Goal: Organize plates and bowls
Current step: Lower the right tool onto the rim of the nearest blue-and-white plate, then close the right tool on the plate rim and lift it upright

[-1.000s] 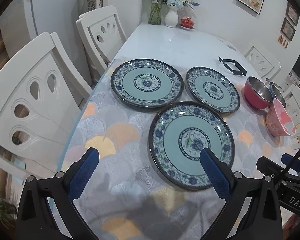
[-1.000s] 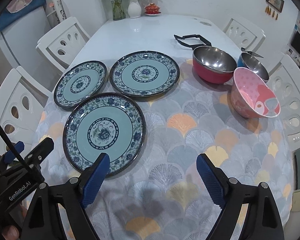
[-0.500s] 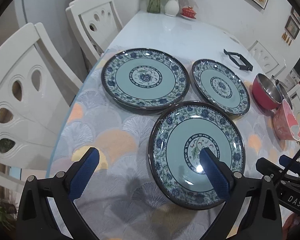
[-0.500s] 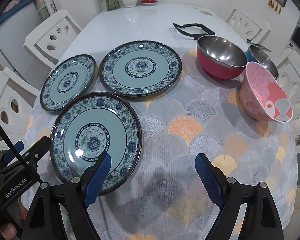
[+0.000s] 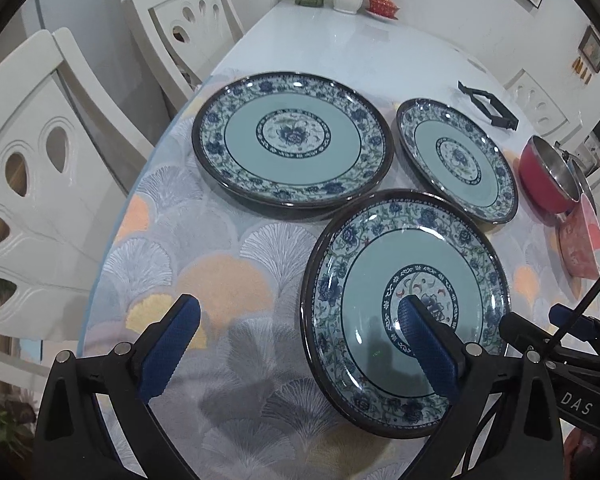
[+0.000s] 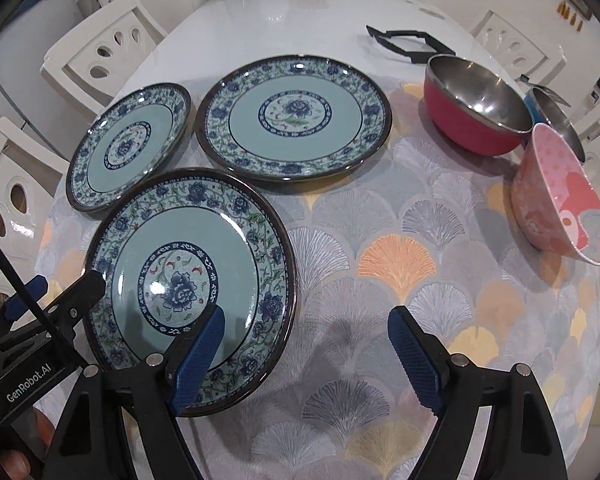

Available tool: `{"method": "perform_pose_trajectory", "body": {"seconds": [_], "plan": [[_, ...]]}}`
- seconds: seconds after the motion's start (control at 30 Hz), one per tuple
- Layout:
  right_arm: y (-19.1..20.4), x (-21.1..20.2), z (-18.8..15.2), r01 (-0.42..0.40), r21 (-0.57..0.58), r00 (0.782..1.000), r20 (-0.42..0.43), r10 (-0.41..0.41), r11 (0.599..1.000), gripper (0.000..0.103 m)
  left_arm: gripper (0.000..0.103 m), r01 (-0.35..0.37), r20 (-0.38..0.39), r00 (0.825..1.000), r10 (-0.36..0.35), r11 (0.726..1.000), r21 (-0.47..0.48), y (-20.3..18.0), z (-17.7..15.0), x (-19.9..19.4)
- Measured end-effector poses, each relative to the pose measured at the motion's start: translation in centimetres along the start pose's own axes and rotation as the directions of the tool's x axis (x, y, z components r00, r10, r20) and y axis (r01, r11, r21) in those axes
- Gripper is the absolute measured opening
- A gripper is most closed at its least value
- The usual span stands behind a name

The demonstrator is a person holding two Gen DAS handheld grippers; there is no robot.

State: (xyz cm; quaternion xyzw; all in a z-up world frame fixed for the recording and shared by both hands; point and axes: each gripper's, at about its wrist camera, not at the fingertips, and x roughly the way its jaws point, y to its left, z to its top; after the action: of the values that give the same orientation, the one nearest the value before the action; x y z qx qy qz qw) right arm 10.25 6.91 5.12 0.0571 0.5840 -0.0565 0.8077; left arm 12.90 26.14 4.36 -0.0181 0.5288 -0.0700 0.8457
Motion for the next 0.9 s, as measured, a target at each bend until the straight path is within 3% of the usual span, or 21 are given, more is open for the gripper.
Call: {"method": "perform_pose_trajectory", "body": {"seconds": [0.27,0.4,0.5,0.7,0.9], "plan": [[-0.3,1.0,0.4,-0.019,-0.001,1.000,-0.011,0.019,1.000,0.081,0.091,0.011,-0.020,1.000,-0.011,1.000,0.013,-0.3,-0.1,0.7],[0.0,1.0,0.6,-0.040,-0.025,0.999,0.002,0.040,0.999,0.080,0.084,0.022,-0.035,0.999,-0.022,1.000,0.010,-0.1,0.0,1.1],[0.2,1.5,0.7,-0.050,-0.035,0.999,-0.008,0.050,0.998,0.072,0.072,0.034,-0.049,0.998,-0.034,0.999,0.004,0.0,-0.1,1.5],[-0.1,3.1,0.5,-0.082,-0.015,0.995,-0.062,0.081,0.996,0.058,0.063,0.050,-0.052,0.997,-0.049,0.999,0.018,-0.2,-0.2,1.7],[0.3,3.2,0.6,-0.099,-0.036,0.994,-0.052,0.097,0.994,0.052,0.056,0.070,-0.054,0.996,-0.069,0.997,0.029,-0.4,-0.1,1.9]]}}
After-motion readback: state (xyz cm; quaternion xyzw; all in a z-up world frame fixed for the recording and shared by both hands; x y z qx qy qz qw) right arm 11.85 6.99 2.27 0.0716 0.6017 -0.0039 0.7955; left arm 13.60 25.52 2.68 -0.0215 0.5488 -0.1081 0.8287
